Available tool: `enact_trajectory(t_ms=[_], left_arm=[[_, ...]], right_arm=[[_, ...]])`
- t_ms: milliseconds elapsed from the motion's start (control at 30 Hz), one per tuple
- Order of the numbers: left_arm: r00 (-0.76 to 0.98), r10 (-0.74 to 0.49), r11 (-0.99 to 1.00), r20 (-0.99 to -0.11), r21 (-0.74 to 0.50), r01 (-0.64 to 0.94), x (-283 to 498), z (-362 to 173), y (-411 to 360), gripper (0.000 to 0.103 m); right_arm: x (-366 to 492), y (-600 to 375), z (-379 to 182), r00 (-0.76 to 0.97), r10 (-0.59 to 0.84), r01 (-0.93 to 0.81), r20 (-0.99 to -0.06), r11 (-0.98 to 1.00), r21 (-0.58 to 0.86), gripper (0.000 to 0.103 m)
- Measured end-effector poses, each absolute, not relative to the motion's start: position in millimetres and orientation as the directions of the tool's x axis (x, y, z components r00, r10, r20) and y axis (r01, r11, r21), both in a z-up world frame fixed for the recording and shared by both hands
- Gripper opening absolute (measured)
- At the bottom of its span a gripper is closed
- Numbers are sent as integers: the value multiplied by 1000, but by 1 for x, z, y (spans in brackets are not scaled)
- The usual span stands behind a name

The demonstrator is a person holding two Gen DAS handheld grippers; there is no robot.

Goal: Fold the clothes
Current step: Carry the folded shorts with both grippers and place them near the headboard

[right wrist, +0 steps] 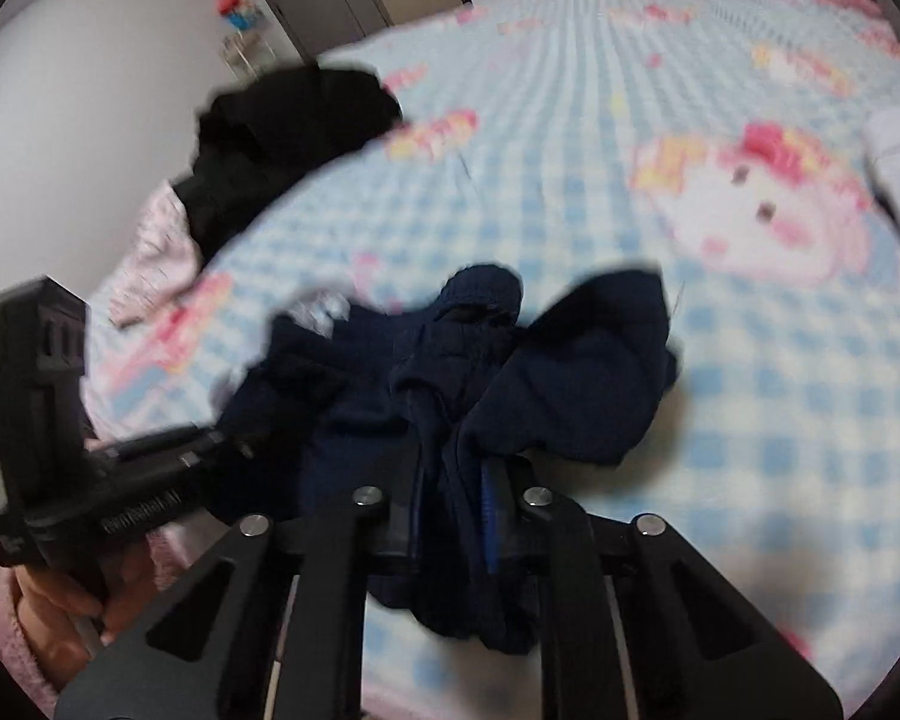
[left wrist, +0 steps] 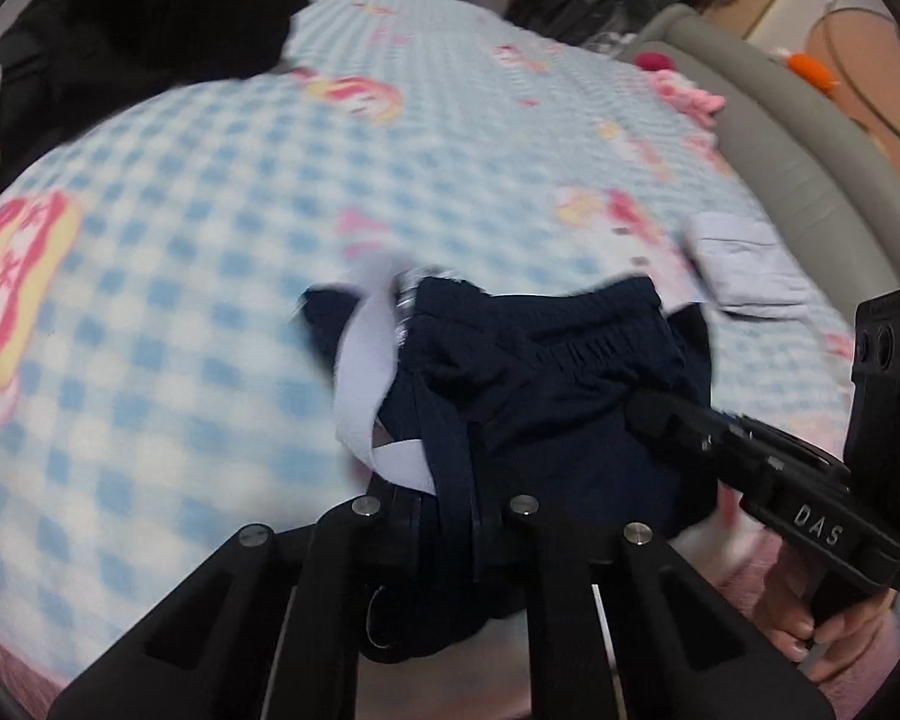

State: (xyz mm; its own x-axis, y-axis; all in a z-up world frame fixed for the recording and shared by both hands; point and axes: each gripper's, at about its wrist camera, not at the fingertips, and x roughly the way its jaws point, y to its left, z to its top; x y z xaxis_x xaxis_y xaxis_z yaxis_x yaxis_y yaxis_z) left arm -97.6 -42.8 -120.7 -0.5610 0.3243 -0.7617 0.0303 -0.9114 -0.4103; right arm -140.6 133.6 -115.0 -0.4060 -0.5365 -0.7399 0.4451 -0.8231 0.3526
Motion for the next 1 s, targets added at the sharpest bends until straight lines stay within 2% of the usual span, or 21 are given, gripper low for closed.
enact_trajectory(t_ms=[200,267,433,533,733,867,933,1000], left_arm=[[-563,433,-887,-704,-442,-129,-129,-72,25,11],[-580,442,-886,-684,-433,-165,-144,-57,52,11],[-581,511,-850,-634,-474,-230,-184,-36,114,11],[-566,532,-844,-630,-451,-291,-220,-20,157,11],[-599,574,-816,-559,-449,-363,-291,24,224,11],[-586,583,-806,-563,-489,-333,-340,-3,249,15],[-561,580,-806,-591,-519,-286,-360,-38,257,19],[-512,570,-813,-643,-533,-236,-377,-75,267,21]], right_arm=[[-144,186,-49,-497,-561,481,-662,-813,328,12],[-149,207,-27,-546,-543,504,-638,-821,267,12],[-176,272,-5,-608,-474,430,-637,-871,238,12],[-195,309,9,-654,-431,384,-622,-897,218,12],[-248,388,60,-741,-349,311,-574,-936,167,12],[-293,441,60,-762,-270,214,-588,-963,165,12],[-317,464,29,-728,-263,182,-634,-965,191,13],[-338,479,-9,-677,-223,135,-702,-975,179,20]])
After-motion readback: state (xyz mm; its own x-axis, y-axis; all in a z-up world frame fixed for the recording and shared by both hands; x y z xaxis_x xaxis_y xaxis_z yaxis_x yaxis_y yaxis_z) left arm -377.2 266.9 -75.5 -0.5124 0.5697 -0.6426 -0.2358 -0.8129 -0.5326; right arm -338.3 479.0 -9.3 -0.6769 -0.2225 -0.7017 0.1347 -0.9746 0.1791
